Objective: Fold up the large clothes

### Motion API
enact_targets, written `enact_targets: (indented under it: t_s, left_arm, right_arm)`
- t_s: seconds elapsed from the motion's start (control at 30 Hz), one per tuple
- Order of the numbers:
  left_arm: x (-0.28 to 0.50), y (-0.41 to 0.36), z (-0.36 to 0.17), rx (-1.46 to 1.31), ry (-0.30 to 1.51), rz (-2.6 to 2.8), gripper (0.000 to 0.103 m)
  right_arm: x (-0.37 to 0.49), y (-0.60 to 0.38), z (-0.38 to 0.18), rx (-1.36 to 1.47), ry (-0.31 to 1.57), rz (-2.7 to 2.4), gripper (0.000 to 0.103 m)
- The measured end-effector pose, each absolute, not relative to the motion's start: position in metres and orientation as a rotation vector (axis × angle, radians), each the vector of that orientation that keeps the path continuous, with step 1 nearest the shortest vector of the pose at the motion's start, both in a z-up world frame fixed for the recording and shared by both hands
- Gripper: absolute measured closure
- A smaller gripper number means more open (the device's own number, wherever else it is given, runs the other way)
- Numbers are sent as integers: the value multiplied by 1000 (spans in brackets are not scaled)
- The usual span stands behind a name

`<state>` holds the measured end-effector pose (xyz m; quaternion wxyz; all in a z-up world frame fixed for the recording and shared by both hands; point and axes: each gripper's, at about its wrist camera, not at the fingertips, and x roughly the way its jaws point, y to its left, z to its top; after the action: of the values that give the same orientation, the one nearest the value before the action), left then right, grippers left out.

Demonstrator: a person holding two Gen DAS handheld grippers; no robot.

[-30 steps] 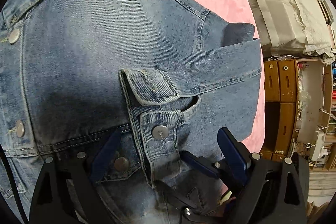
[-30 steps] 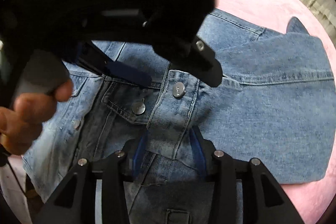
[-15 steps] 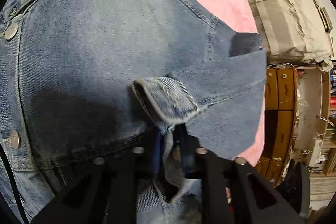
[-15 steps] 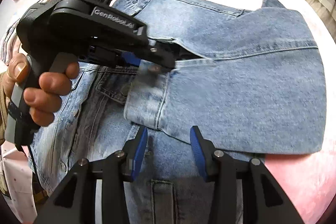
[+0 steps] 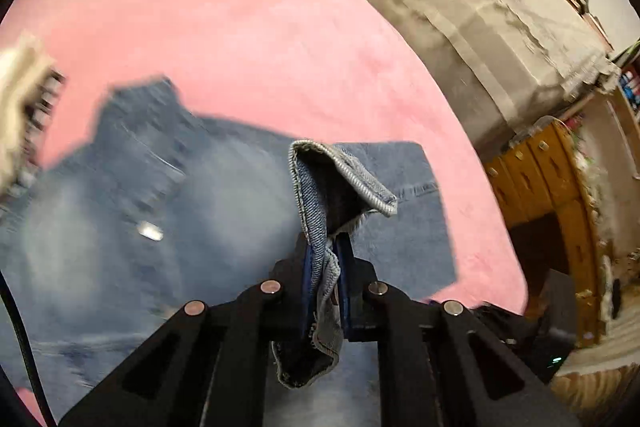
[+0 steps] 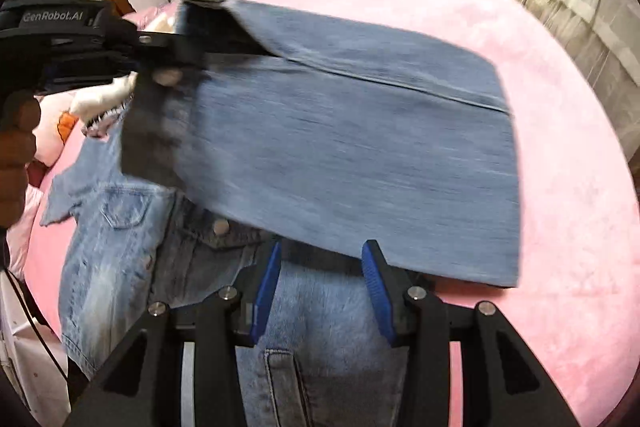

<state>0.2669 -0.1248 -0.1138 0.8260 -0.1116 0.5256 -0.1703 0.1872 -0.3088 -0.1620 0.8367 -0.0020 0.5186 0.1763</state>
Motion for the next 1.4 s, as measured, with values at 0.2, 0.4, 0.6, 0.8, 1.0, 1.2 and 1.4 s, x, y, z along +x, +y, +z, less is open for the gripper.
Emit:
enact_targets:
  t_s: [0.2,0.4,0.6,0.8,1.0,1.2,1.4]
  left_arm:
    - [265,-37,-111,-200,1102,-132,94]
    - [253,20,-155,-243,1165,31,94]
    - [241,31,-198,-284,1251,81,94]
    - [233,50,-242,-355,1349,132,73]
    - [227,73,-235,-427,1332,107,54]
    - [232,92,-222,-516,1315,70,45]
    - [276,102,-233,-611,1330,20,45]
  right_arm:
    - [189,-305,-155,-35,1077,384,61]
    - [189,-294,-163,-64,1105,391,60]
    - [197,-297,-167,-77,1132,354,61]
    - [228,-317,-171,-42,1142,249,60]
    - [246,-326,-164,-35,1114,226,60]
    - [259,-331,-168,-4,1131,218,58]
    - [286,-338,-176,34,1146,216,54]
